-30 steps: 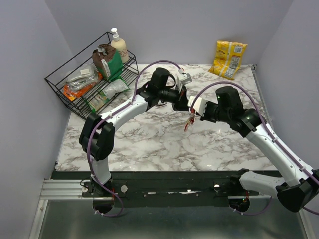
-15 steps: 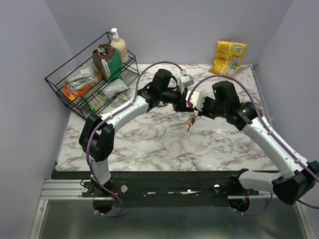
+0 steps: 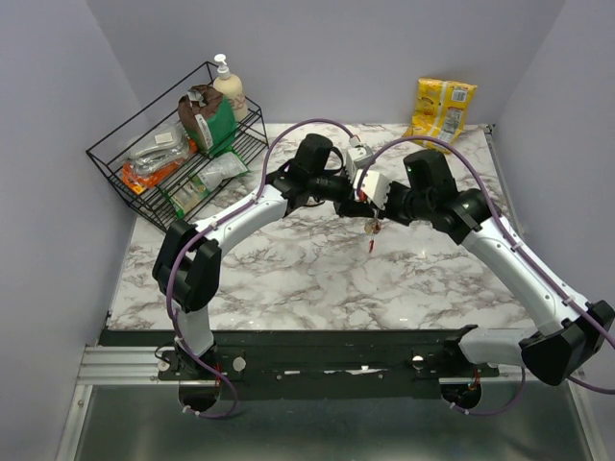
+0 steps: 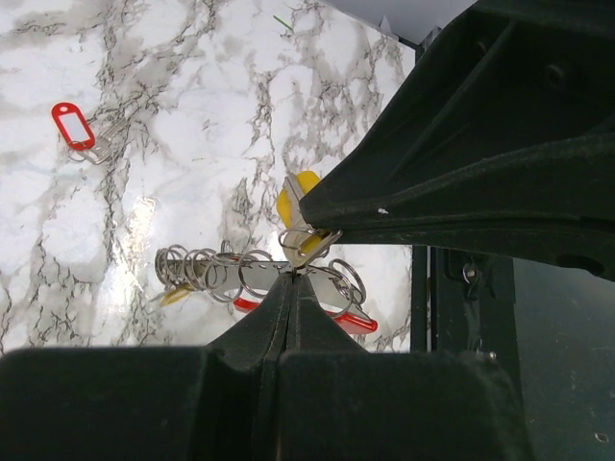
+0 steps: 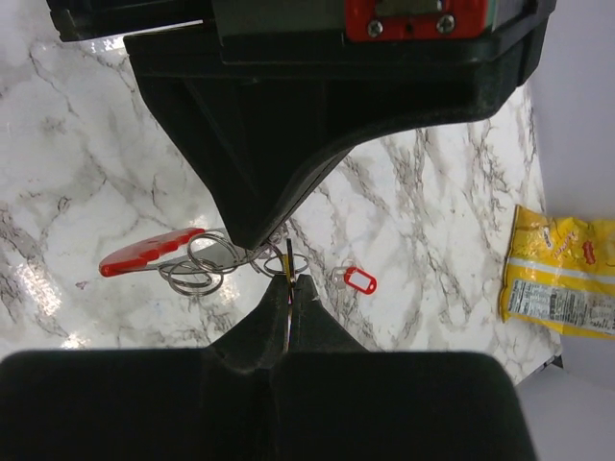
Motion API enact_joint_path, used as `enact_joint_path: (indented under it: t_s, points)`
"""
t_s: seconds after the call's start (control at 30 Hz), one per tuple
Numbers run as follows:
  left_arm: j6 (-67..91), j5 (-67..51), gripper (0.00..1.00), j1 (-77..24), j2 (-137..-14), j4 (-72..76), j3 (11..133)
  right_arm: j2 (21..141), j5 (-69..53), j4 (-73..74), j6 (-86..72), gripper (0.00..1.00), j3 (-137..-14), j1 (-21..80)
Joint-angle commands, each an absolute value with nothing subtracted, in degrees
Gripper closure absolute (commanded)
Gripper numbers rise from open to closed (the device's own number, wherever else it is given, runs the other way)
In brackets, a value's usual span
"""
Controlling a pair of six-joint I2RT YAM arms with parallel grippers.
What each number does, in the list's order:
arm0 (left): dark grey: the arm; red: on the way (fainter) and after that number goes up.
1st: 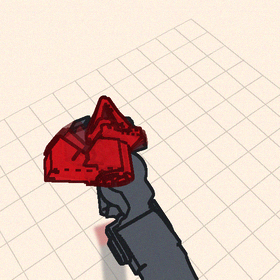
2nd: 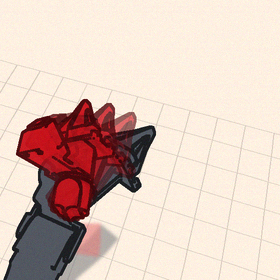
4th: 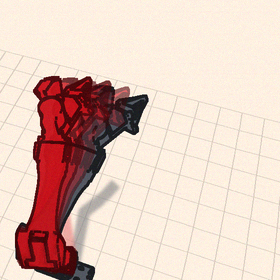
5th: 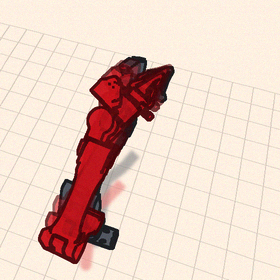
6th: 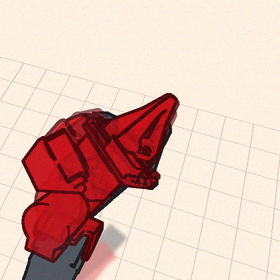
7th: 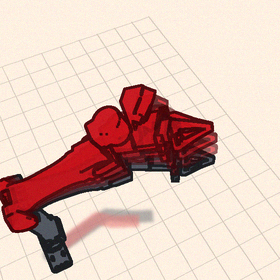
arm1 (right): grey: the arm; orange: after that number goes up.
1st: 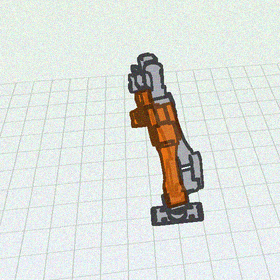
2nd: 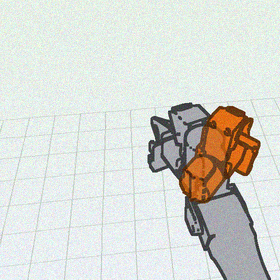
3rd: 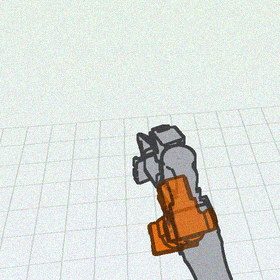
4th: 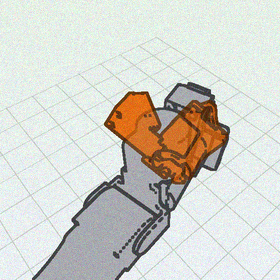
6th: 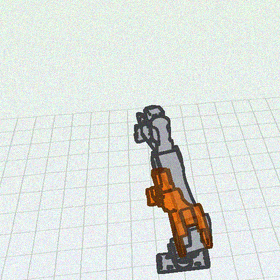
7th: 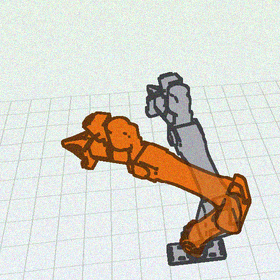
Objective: Remove the keys from the keyring
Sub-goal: Remove the key from the keyring.
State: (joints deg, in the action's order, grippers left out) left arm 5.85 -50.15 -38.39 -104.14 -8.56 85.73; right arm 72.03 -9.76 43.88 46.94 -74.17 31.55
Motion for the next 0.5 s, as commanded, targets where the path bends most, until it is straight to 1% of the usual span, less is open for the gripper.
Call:
enact_joint_path:
  t_s: [0.0,0.27,0.3,0.43,0.47]
  points:
    - [5.36,-48.96,1.0,-38.76,-102.92,-9.67,86.22,72.6,-11.07,43.86,46.06,0.99,-76.99,32.52]
    - [5.1,-49.83,0.99,-38.67,-102.83,-9.93,86.13,70.84,-9.06,41.66,46.41,0.99,-75.23,32.52]
    - [5.45,-51.14,0.96,-38.67,-102.83,-9.67,86.13,70.75,-8.88,41.66,46.49,0.99,-75.23,32.52]
    - [6.76,-55.35,0.91,-38.58,-102.92,-8.27,86.22,70.58,-8.7,41.75,47.11,0.99,-75.24,32.52]
    - [7.12,-56.07,0.89,-38.5,-102.83,-7.91,86.13,70.4,-8.7,41.84,47.28,0.99,-75.23,32.52]
